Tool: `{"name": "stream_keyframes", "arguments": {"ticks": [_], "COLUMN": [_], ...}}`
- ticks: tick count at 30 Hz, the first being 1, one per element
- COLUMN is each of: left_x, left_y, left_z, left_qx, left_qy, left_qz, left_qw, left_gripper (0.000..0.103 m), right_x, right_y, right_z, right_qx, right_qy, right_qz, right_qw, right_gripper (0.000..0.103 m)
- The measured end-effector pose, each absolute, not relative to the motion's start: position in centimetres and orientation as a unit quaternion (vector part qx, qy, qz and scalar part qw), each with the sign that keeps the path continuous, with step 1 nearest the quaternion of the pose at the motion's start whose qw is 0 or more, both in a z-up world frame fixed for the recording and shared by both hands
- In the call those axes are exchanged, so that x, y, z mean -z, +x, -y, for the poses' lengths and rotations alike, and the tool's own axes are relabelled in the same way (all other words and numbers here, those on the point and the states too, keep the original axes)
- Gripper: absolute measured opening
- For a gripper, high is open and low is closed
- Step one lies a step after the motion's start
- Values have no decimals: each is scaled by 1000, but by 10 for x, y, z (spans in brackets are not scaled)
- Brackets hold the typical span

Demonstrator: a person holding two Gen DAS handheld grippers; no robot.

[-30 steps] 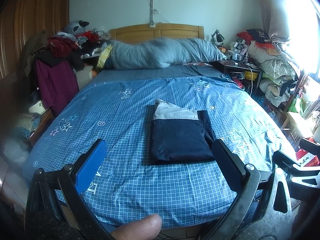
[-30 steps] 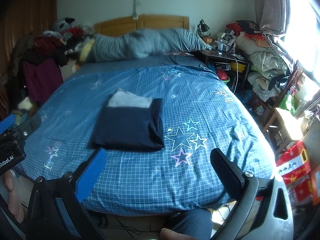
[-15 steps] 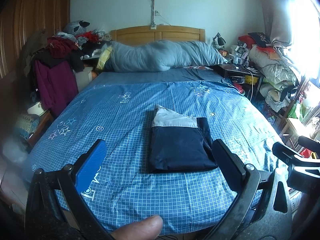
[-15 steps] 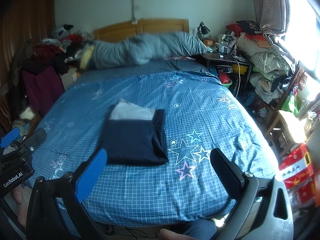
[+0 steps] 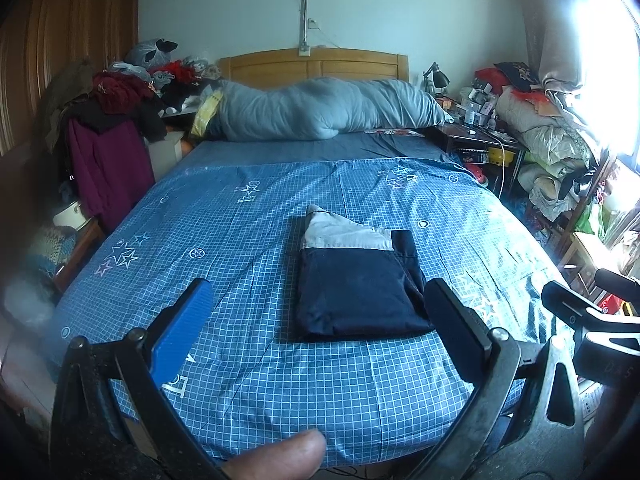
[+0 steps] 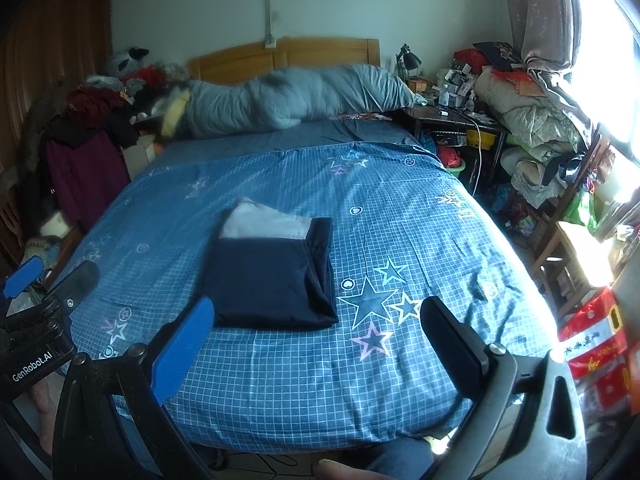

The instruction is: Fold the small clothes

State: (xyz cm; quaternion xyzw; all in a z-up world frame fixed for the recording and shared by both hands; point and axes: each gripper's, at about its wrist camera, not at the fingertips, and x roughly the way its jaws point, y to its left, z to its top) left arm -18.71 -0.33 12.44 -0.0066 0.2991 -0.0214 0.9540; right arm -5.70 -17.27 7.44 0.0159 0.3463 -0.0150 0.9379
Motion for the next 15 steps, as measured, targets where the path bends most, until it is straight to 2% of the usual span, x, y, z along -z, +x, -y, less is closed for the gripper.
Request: {"name": "stream_keyframes", "arguments": {"ticks": [15], "left_x": [-120], "left_y": [-186], "left_z": [3], "left_qx": [19], "left_qy": [-4], "left_qz": [-306], "left_qw": [952], "left_gripper": [103], "right_x": [-72], "right_y": [-57], "right_z": [173], "right_qx": [12], "right_qy": [19], "right_qz": [-347], "right_qw": [938], "right_gripper": [103]}}
